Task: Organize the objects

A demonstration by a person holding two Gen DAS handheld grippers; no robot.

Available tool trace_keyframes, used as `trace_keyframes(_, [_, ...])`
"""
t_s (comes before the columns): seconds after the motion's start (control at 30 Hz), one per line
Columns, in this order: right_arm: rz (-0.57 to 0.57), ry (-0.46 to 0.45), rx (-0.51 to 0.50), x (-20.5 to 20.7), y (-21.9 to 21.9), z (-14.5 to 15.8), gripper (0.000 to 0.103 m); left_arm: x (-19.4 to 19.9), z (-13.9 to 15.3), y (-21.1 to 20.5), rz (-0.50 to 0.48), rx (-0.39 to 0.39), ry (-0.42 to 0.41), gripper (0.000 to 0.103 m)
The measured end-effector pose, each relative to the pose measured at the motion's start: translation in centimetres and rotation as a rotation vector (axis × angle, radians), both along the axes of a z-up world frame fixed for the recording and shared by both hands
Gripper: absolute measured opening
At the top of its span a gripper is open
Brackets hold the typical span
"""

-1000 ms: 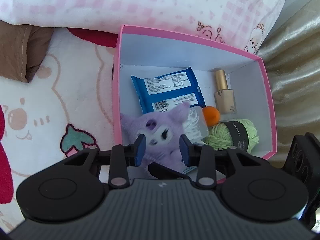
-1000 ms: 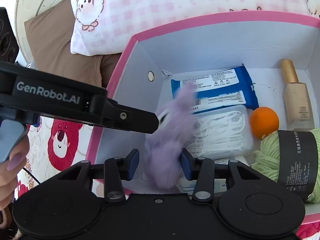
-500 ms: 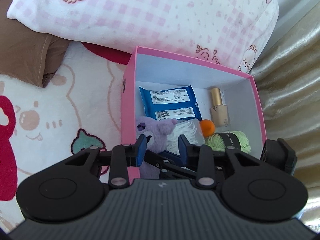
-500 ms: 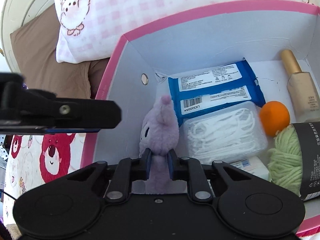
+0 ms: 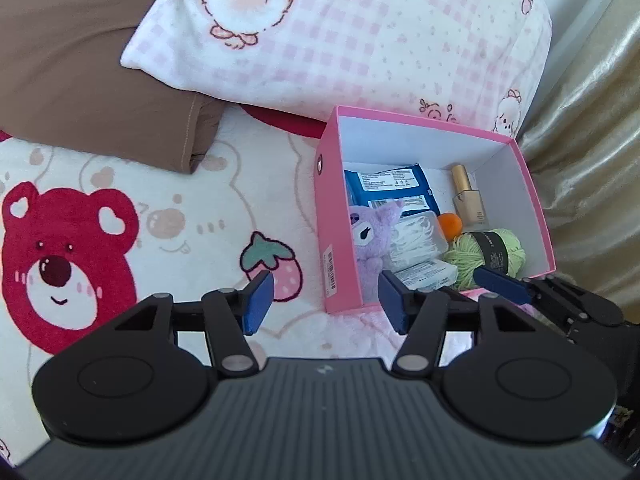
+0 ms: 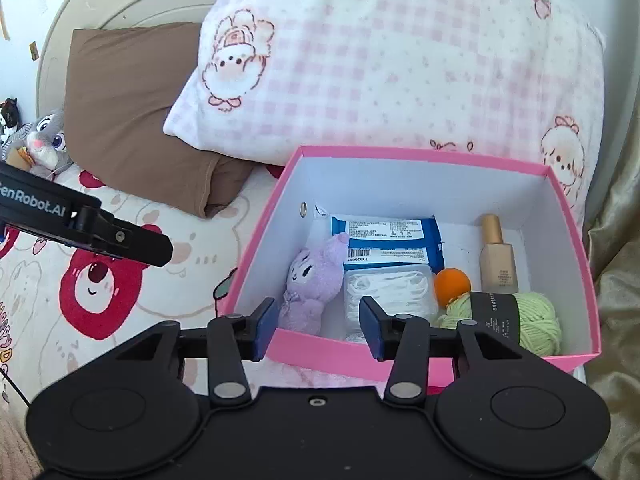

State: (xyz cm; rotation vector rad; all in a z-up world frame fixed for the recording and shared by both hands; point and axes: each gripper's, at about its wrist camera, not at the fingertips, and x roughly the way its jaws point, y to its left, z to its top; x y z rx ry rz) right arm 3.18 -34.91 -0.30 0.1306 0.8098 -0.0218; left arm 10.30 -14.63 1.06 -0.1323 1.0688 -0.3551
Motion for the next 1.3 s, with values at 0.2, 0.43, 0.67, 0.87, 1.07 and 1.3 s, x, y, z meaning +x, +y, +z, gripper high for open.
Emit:
trace_keyframes(0.2, [-0.016, -0.060, -0.012, -2.5, 1.9, 3.5, 0.061, -3.2, 1.9, 2.0, 0.004, 0.048, -0.055, 0.073])
trace_keyframes(0.43, [-0.030, -0.039, -0.096, -4.8, 4.5, 4.6, 0.072, -6.5, 2.1, 4.8, 0.065, 0.112, -0.075, 0.091])
trace_keyframes(0.67, [-0.069, -0.030, -0.114, -6.4, 5.7, 4.8, 0.095, -7.9, 0.8, 7.0, 0.089, 0.160, -0.036, 0.098])
trace_keyframes(0.87, [-0.107, 0.012, -0.148, -6.7, 6.3, 4.3, 0.098, -8.3, -0.2, 8.1, 0.103, 0.199, 0.006, 0.098])
trace_keyframes(1.07, [-0.106, 0.015, -0.127, -6.6, 6.3, 4.2, 0.098, -8.5, -0.4, 8.7, 0.113, 0.209, 0.017, 0.098])
trace_keyframes(1.3, [-0.121, 0.040, -0.079, -6.3, 6.0, 4.4, 0.098, -8.8, 0.0, 8.6, 0.112, 0.229, 0.016, 0.098])
